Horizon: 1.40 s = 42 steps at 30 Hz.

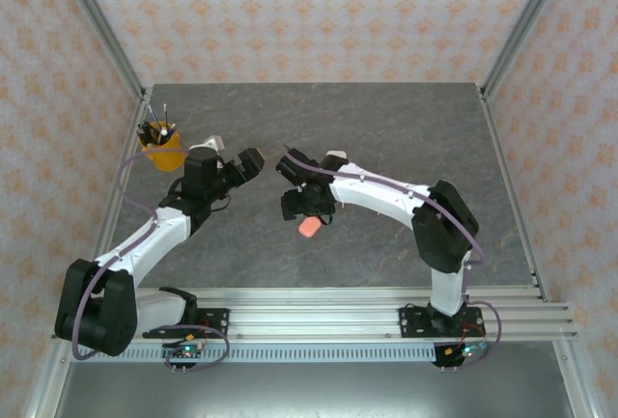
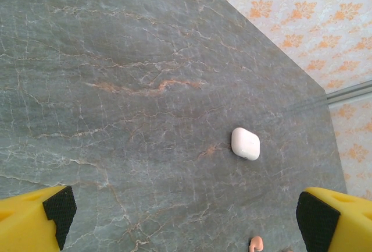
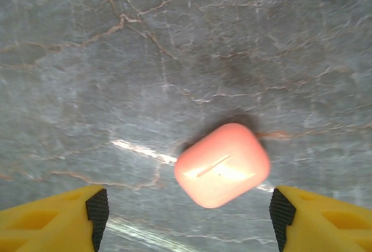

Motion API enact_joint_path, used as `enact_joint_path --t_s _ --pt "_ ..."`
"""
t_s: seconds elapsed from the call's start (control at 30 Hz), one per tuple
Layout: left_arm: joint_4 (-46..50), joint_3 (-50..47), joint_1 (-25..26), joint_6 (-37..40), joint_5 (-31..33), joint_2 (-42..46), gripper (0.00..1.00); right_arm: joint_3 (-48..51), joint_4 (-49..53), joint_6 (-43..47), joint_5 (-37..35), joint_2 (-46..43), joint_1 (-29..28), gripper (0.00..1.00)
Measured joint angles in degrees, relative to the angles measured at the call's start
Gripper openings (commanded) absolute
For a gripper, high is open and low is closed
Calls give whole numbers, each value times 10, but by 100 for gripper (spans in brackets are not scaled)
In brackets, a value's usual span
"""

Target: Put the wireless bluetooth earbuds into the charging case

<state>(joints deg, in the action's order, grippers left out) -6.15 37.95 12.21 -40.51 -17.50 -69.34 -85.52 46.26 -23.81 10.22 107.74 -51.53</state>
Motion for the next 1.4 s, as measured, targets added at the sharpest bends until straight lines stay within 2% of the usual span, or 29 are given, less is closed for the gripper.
enact_joint_path --t_s 0.17,0.37,0.73,0.93,1.03,1.23,1.4 --pt "5 3 0 1 0 0 100 -19 19 65 -10 37 0 77" --pt "8 5 0 1 0 0 100 -23 20 84 -4 78 12 76" --pt "8 5 0 1 0 0 100 -2 -7 75 84 85 16 72" --pt "8 5 0 1 0 0 100 33 -22 42 122 74 -6 71" --pt "8 5 0 1 0 0 100 37 -21 15 114 53 -18 74" --pt "8 5 0 1 1 0 100 16 7 -68 25 24 -19 77" --pt "8 5 -2 1 8 0 100 0 26 -136 -13 26 -20 78"
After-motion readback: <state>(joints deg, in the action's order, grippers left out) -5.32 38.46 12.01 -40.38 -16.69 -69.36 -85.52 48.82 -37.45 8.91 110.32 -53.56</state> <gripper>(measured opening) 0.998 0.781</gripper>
